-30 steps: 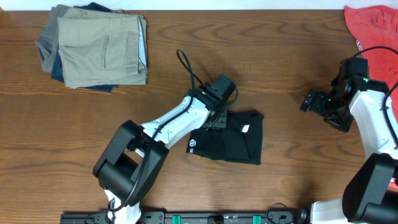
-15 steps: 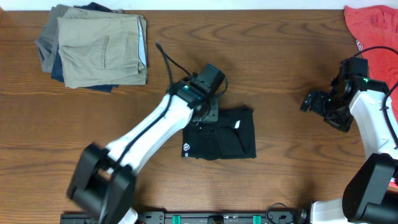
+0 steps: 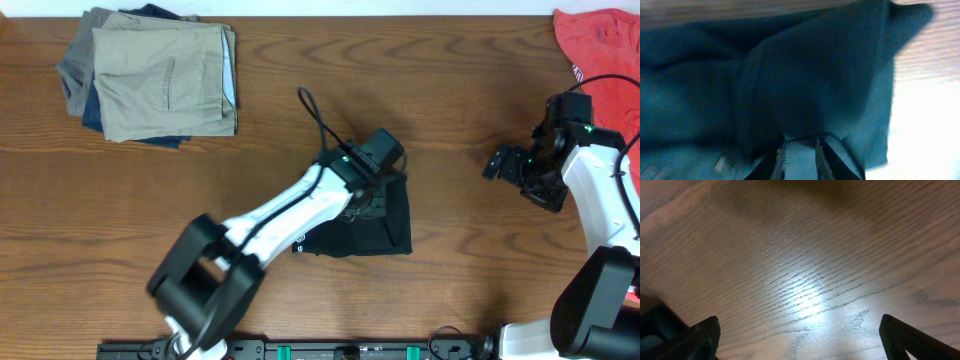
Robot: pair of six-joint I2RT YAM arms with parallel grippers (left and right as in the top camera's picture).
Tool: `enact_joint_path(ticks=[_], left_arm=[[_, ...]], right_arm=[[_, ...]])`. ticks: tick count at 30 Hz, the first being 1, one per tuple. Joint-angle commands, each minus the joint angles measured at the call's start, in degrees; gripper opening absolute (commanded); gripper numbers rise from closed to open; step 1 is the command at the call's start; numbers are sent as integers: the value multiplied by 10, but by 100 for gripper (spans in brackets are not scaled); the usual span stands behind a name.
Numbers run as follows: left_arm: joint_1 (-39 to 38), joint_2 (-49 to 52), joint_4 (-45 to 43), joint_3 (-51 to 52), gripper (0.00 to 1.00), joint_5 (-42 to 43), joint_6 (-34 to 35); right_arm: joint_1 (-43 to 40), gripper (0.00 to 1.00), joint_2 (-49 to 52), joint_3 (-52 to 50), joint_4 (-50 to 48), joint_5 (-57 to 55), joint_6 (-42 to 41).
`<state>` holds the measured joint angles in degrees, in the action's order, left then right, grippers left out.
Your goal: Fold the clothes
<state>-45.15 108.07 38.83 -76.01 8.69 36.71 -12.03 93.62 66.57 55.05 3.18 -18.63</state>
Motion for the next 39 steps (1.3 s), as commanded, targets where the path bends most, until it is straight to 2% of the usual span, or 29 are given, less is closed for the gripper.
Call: enact_joint_path(ticks=[1,8,14,18,21,22,25,29,35,39], left_arm=[[1,47,-39,1,22,25,18],[1,85,-106,1,22,29,17],[1,52,-75,1,22,34,17],[1,-5,-50,0,24,59,-18],[2,-57,-26,0,34,59,-36],[6,-81,-12,0,40,56,-39],[22,-135,20,0,73,47,-41],[64,-198,94,0,100,6,-68],[173,-215,227,1,98,-17,-143],[250,-210,254,12,98,8,-199]], right_arm=[[-3,99,-8,8,0,0,7],[-3,99,-8,8,0,0,7],[-3,99,-8,8,0,0,7],[-3,99,-8,8,0,0,7],[-3,99,-8,8,0,0,7],[-3,99,-8,8,0,0,7],[-3,99,-8,8,0,0,7],[-3,99,-8,8,0,0,7],[-3,99,-8,8,0,0,7],[-3,99,-8,8,0,0,7]])
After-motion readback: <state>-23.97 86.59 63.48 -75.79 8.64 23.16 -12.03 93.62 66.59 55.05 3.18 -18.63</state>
